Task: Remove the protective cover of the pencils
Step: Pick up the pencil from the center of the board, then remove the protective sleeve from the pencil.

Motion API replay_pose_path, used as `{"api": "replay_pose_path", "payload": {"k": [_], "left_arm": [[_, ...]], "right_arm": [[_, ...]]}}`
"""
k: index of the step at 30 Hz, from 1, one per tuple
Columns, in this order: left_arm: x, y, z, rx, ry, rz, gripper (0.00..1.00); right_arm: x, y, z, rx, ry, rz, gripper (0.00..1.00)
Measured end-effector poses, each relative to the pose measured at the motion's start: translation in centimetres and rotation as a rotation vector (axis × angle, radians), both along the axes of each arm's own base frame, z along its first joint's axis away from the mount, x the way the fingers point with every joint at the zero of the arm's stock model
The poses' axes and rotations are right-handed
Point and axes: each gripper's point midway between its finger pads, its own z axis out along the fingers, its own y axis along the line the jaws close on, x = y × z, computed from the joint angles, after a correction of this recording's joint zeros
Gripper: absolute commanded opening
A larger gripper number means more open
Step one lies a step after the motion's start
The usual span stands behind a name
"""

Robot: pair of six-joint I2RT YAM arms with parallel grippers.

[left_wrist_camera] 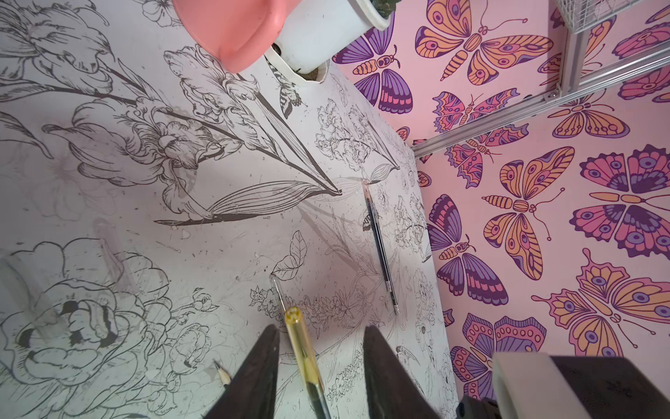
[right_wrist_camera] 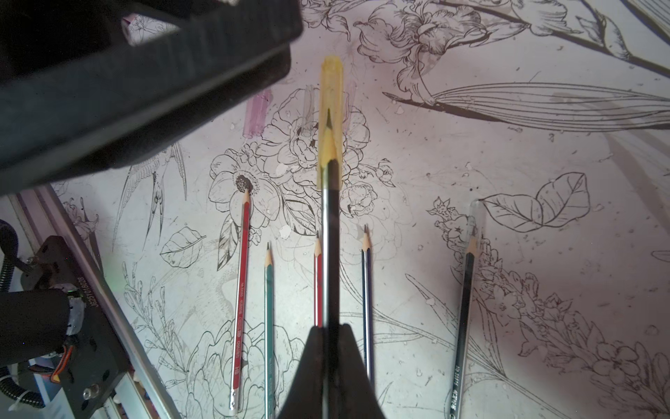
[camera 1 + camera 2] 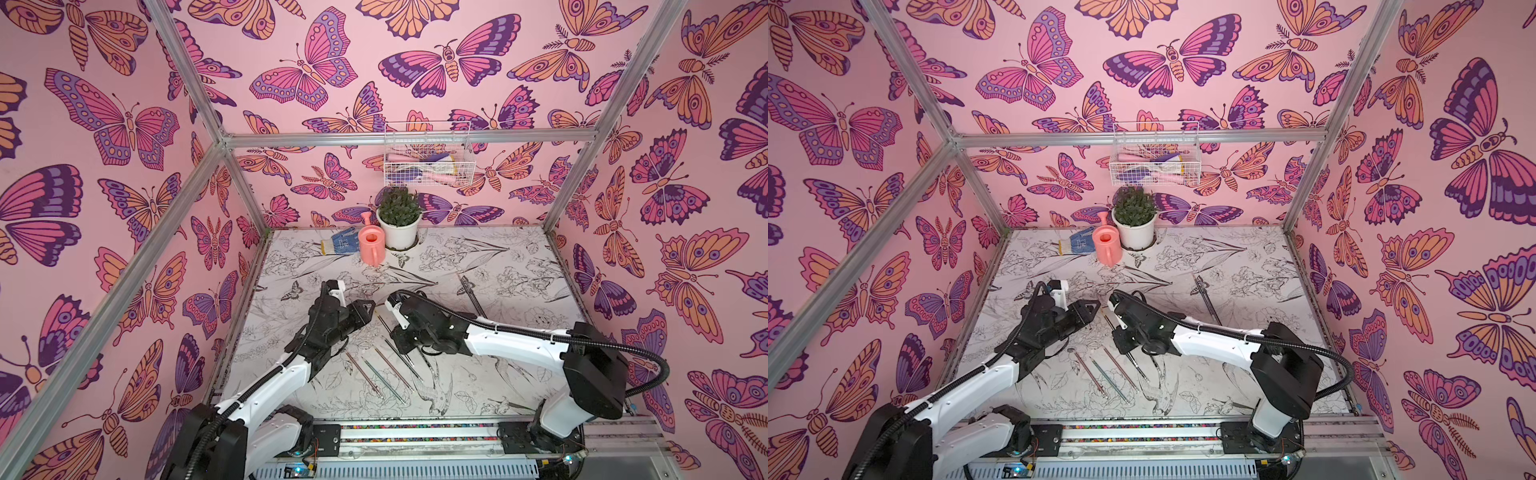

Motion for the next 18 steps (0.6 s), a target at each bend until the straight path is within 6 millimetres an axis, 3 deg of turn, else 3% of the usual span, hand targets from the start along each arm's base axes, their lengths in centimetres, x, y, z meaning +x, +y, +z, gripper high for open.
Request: {"api": "replay_pose_path", "payload": {"k": [7, 12, 18], "left_arm": [[-0.1, -0.3, -1.1, 0.013, 0.031, -0.009, 0.39], [0.0, -0.4, -1.3, 0.015, 0.036, -0.011, 0.35], [0.0, -0.4, -1.2, 0.003, 0.039, -0.005, 0.28]], "right_arm": [[0.1, 0.4, 0.8, 0.021, -0.012, 0.004, 0.05], [0.3, 1.2, 2.0, 0.049, -0.028, 0.009, 0.04], [0.2, 1.4, 2.1, 0.057, -0.022, 0.018, 0.04]]}}
